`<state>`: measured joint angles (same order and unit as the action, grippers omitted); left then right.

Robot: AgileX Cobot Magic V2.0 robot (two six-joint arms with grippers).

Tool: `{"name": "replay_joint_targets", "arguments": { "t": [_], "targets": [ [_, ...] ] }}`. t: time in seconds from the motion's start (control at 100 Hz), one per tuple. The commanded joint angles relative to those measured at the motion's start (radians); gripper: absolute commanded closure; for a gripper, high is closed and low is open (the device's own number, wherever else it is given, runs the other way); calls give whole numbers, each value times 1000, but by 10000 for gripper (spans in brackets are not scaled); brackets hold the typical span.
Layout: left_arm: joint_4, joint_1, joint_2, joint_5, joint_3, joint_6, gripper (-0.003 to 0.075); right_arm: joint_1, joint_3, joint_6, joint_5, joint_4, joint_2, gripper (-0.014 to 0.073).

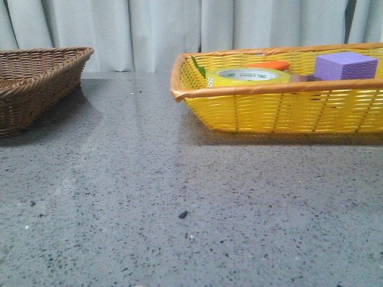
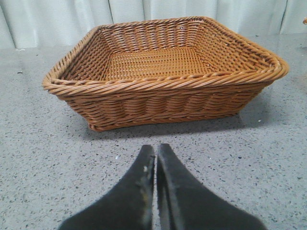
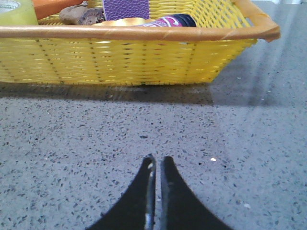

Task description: Transfer tape with both arms

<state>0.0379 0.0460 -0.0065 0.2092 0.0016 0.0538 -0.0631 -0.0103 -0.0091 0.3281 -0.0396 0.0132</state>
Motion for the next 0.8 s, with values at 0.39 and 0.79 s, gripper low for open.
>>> {"name": "replay_joint_targets", "arguments": {
  "t": [0.39,0.79],
  "targets": [
    [11,8,-29,-156,12,-7,741,-6,-21,-8,-26,-6,18,660],
    [11,8,-29,-156,12,-7,741,-6,-21,-8,-37,-38,18,660]
  ]
}}
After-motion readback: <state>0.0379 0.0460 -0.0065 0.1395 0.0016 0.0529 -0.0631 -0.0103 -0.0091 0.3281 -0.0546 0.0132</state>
